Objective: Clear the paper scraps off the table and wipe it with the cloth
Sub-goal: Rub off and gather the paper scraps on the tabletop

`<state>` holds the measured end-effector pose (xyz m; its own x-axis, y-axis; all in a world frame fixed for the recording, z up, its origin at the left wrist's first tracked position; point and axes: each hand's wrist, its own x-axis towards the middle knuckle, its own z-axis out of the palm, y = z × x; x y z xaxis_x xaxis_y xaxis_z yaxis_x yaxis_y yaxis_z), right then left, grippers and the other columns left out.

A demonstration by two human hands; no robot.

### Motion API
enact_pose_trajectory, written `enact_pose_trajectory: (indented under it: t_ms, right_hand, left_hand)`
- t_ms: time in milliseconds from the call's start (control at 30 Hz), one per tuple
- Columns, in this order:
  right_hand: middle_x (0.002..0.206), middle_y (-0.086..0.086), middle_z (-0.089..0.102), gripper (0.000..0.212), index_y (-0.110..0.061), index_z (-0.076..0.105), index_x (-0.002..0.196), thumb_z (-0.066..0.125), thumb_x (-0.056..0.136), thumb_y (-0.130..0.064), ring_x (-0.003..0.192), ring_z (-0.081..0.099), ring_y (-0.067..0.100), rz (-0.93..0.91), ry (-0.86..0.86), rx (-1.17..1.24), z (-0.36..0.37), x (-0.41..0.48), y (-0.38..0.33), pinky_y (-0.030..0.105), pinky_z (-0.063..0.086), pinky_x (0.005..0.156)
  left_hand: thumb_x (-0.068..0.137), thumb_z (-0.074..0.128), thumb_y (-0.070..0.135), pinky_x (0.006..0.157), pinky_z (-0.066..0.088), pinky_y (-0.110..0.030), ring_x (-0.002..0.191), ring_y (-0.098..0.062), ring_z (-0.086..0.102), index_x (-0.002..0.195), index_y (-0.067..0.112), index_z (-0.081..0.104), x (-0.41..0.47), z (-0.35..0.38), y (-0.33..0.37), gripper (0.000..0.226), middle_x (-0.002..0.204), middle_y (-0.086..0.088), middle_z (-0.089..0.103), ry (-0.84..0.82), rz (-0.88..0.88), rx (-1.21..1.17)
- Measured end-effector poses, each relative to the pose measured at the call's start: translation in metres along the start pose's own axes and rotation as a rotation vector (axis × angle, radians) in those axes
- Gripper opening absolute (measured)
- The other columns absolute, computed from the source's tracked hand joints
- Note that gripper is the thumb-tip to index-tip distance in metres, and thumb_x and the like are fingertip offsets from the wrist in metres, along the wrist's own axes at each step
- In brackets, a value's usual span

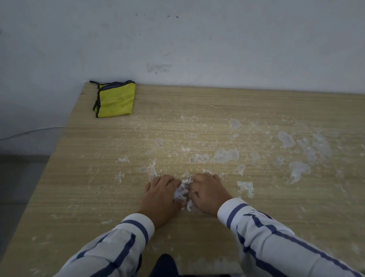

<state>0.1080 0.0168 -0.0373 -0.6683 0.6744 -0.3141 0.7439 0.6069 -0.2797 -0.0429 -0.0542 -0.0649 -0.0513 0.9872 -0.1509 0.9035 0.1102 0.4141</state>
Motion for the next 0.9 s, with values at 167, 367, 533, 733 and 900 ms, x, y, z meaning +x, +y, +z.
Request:
enact_pose_trajectory:
  t_ms: [167, 367, 533, 733, 900]
  right_hand:
    - [0.113, 0.009, 0.06, 0.028, -0.011, 0.058, 0.111, 0.038, 0.094, -0.02, 0.105, 0.052, 0.029, 0.04, 0.09, 0.057, 0.004, -0.002, 0.0, 0.038, 0.032, 0.094]
    - [0.109, 0.009, 0.054, 0.037, -0.01, 0.057, 0.105, 0.031, 0.09, -0.032, 0.098, 0.051, 0.028, 0.092, 0.221, 0.134, 0.012, -0.009, 0.003, 0.037, 0.039, 0.085]
    - [0.122, 0.008, 0.052, 0.056, -0.01, 0.057, 0.113, 0.014, 0.084, -0.034, 0.112, 0.046, 0.03, 0.216, 0.209, 0.09, 0.019, -0.021, 0.017, 0.039, 0.034, 0.095]
    - [0.115, 0.007, 0.059, 0.036, -0.011, 0.061, 0.105, 0.035, 0.087, -0.029, 0.108, 0.053, 0.031, 0.279, 0.289, 0.045, 0.026, -0.039, 0.041, 0.043, 0.041, 0.09]
    - [0.097, 0.005, 0.065, 0.031, -0.014, 0.064, 0.087, 0.037, 0.078, -0.029, 0.088, 0.062, 0.029, 0.347, 0.35, 0.031, 0.02, -0.048, 0.066, 0.043, 0.051, 0.074]
  left_hand:
    - [0.086, 0.056, 0.042, 0.105, 0.027, -0.034, 0.125, -0.021, 0.036, 0.131, 0.021, 0.046, 0.0, -0.003, 0.004, 0.051, 0.135, 0.003, 0.045, 0.014, -0.019, -0.042]
    - [0.086, 0.045, 0.049, 0.1, 0.032, -0.034, 0.119, -0.021, 0.043, 0.117, 0.02, 0.053, 0.001, -0.005, 0.01, 0.043, 0.125, 0.001, 0.052, 0.048, 0.008, -0.019]
    - [0.083, 0.032, 0.044, 0.095, 0.041, -0.041, 0.115, -0.027, 0.053, 0.115, 0.014, 0.06, 0.005, -0.002, 0.027, 0.052, 0.12, -0.004, 0.06, 0.086, 0.086, 0.079]
    - [0.08, 0.037, 0.039, 0.091, 0.048, -0.043, 0.112, -0.027, 0.059, 0.11, 0.017, 0.065, 0.02, 0.006, 0.06, 0.046, 0.119, -0.006, 0.064, -0.035, 0.159, 0.273]
    - [0.097, 0.032, 0.039, 0.116, 0.001, -0.051, 0.144, -0.026, 0.009, 0.147, 0.013, 0.023, 0.043, 0.022, 0.088, 0.056, 0.156, -0.009, 0.017, -0.168, 0.151, 0.301]
